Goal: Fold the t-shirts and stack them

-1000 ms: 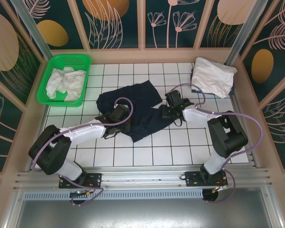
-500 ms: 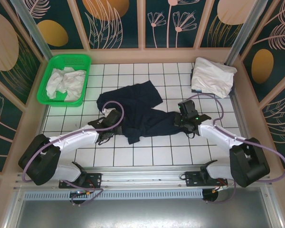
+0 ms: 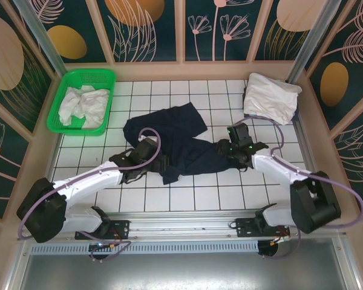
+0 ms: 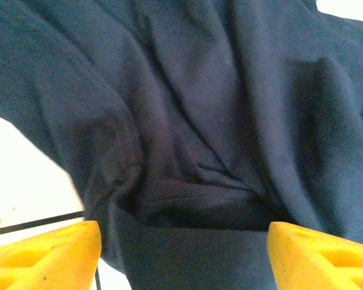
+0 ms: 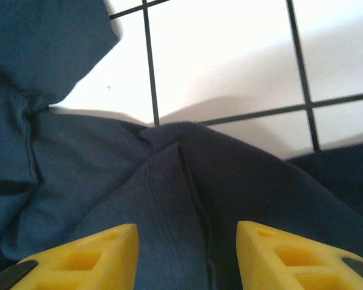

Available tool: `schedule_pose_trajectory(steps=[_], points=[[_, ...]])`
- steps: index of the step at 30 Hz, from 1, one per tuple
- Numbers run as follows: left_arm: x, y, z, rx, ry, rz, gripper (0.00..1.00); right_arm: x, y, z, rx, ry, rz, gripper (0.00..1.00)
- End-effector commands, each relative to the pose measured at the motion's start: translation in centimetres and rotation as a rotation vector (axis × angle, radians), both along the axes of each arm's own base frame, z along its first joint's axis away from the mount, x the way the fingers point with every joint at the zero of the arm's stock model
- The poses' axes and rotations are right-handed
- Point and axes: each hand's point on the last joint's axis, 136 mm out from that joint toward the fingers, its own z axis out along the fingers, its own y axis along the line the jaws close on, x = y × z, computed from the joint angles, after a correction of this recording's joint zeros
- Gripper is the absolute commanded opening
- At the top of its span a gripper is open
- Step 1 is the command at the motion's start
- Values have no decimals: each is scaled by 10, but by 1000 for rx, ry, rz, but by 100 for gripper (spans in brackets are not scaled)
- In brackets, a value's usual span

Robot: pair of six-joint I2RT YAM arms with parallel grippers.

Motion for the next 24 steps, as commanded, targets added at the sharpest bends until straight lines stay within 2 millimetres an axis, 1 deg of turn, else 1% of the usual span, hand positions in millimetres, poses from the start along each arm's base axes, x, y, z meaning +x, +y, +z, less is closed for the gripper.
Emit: schedule_pose_trajectory(steps=[1,5,9,11,14,16,17,18,21,24], points=[[-6,-27,5,-14,-6,-118,73,25,12,8,-1,-48,43,47],[-14,-50,-6,-13,19,-183,74,38,16,0,-25,-35,55,46],[-19,-66,-20,-12,50,-225,75,44,19,-9,-36,-12,64,45],[-19,-67,-26,-6,58,-227,75,44,19,-14,-40,-1,65,45],[-18,-64,-30,18,60,-225,70,43,19,-19,-40,7,61,44],[-18,-62,-32,29,57,-225,67,39,23,-23,-19,19,77,41],[-17,-60,-34,38,57,-222,61,38,22,-24,-18,23,76,38],[-17,-58,-35,52,57,-215,52,37,21,-25,-20,24,74,33],[-15,-51,-36,80,51,-190,27,33,18,-24,-21,17,66,21],[-13,-46,-26,78,22,-167,14,32,15,-17,-17,-2,60,9]])
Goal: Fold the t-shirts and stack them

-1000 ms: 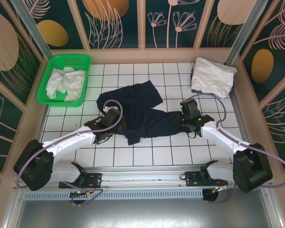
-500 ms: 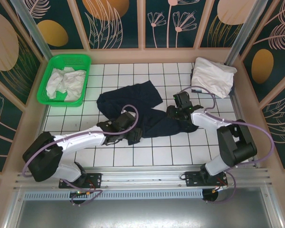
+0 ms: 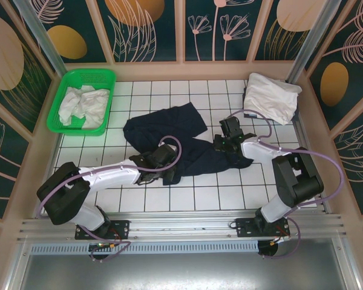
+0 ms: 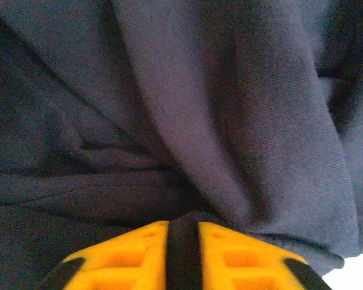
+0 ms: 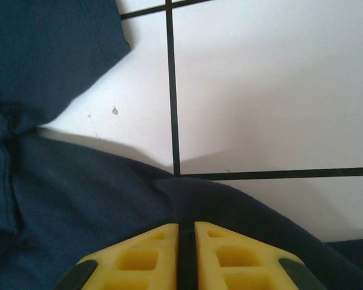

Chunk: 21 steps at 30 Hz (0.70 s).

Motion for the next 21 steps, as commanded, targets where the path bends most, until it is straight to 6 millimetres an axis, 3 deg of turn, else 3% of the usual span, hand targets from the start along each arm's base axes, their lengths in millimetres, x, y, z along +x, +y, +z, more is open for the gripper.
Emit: schedule_pose_trajectory(steps=[1,4,11,14,17,21], points=[[7,5,17,1,-56,35,11,0,-5,12,14,-41,-8,5],[12,14,34,-4,-104,77,0,-1,-9,25,16,-68,-16,0],[22,39,80,-42,-214,186,0,-6,-31,73,15,-180,-61,0],[31,59,104,-39,-265,268,0,-8,-44,97,17,-230,-90,0],[42,86,141,-60,-344,383,0,-10,-56,131,21,-301,-122,0],[51,128,212,-97,-527,536,0,-14,-71,186,28,-425,-166,0]])
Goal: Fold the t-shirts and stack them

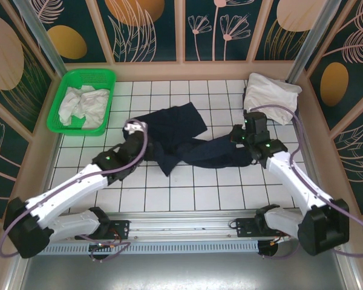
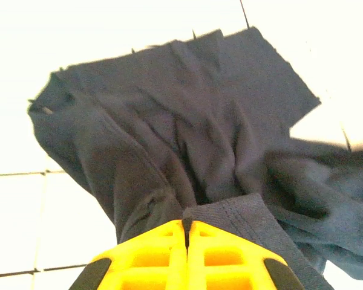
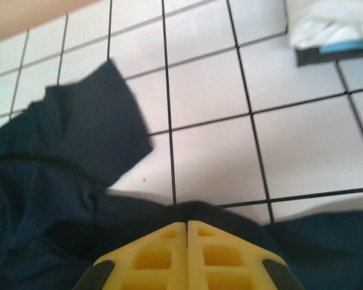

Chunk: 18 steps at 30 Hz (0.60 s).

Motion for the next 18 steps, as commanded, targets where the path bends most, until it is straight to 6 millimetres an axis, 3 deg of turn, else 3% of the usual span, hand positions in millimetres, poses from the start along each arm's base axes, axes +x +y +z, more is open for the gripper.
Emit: schedule_pose_trajectory(steps=[1,3,7,12,13,16,18], points=[[6,46,63,10,-169,181,0,-2,-19,54,-27,-117,-60,0],[9,54,99,3,-246,214,0,-4,-27,70,-37,-154,-86,0],[16,67,122,64,-293,284,0,-7,-49,73,-86,-157,-164,0],[28,72,122,106,-290,326,0,-10,-105,60,-150,-114,-351,0],[31,68,119,104,-282,313,0,-7,-109,57,-136,-118,-354,0],[39,58,107,107,-264,290,0,14,-95,36,-86,-76,-279,0],[42,61,104,137,-256,314,0,29,-92,25,-84,-26,-272,0]])
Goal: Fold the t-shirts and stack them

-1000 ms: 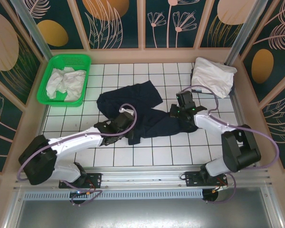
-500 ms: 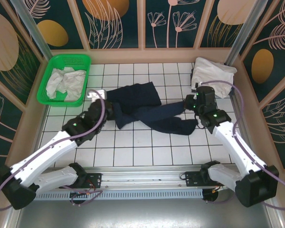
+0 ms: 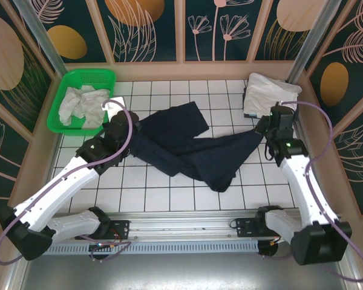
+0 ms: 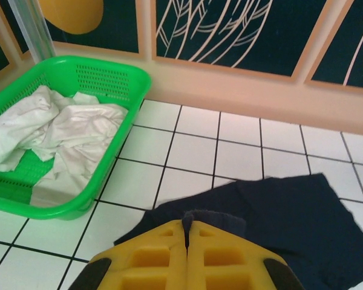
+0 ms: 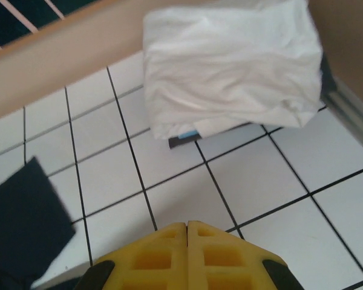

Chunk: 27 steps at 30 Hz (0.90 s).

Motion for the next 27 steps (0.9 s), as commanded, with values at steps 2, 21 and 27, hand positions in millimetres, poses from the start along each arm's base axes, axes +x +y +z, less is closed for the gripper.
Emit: schedule_pose_trajectory(steps=[2,21,27], points=[[7,12,4,49,-8,53,0,33,2,-9,0,37,-11,0],[20,48,-45,70,81,131,0,-36,130,-89,81,232,367,66],[25,44,-48,73,87,121,0,-121,185,-159,155,432,489,66]])
